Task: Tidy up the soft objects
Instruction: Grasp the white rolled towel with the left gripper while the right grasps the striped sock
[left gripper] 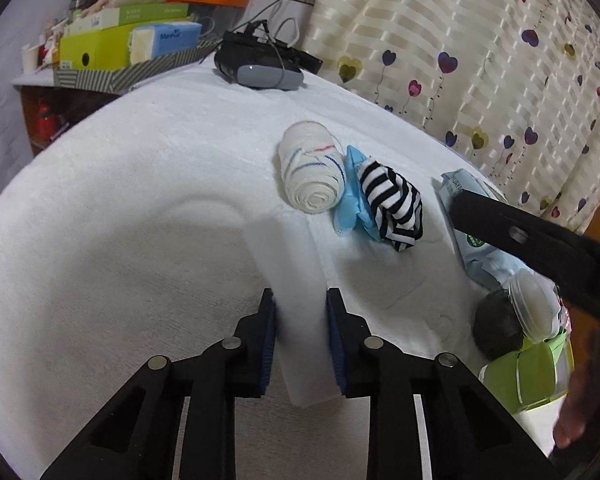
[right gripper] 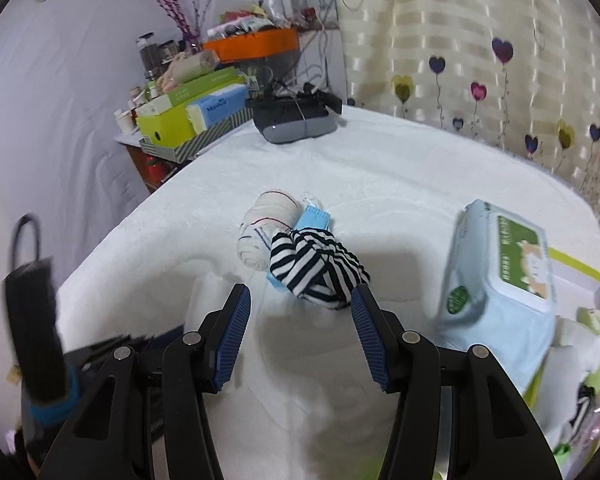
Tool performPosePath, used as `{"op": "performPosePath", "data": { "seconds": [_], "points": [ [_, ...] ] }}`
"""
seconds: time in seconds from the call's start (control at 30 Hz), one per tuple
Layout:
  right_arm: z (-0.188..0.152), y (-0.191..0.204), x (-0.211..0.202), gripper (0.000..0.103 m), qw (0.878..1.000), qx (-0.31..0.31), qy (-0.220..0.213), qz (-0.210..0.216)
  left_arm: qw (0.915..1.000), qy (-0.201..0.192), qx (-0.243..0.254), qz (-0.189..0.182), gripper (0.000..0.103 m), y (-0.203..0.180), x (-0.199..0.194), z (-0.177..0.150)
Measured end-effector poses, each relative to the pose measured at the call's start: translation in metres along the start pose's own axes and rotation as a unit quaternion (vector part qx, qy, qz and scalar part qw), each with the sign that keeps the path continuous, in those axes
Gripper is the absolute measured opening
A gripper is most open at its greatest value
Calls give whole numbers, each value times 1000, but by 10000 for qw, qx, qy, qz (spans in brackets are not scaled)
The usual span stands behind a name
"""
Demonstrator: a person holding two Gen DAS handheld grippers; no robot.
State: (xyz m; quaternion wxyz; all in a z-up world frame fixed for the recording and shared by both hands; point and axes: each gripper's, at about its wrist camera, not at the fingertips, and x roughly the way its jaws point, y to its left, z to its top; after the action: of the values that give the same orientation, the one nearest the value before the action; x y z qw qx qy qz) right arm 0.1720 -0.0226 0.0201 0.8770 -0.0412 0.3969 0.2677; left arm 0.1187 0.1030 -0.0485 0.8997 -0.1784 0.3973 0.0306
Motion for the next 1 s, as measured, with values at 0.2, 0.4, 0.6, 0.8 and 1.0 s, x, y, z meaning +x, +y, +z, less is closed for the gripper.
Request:
{"op": "performPosePath", "data": {
  "seconds": [0.2,0.4,0.6,0.8,1.0],
  "points": [
    [15,-7,28,54,9989,371,273,-130,9999,-167,-12,23,22,13,-11,4],
    [28,-12,56,54,9955,723,591,-152,9997,-203,-131,-41,22,25,-14,5],
    [25,-19,68,31,9924,964,757,73,9995,-203,-247,-66,22,32,-14,6],
    [25,-14,55,12,9949,816,577,153,9994,-251,-237,-73,22,31,-19,7],
    [18,-4,21,12,9978,568,242,240,9990,-400,-180,-87,22,24,-35,4]
  ]
}}
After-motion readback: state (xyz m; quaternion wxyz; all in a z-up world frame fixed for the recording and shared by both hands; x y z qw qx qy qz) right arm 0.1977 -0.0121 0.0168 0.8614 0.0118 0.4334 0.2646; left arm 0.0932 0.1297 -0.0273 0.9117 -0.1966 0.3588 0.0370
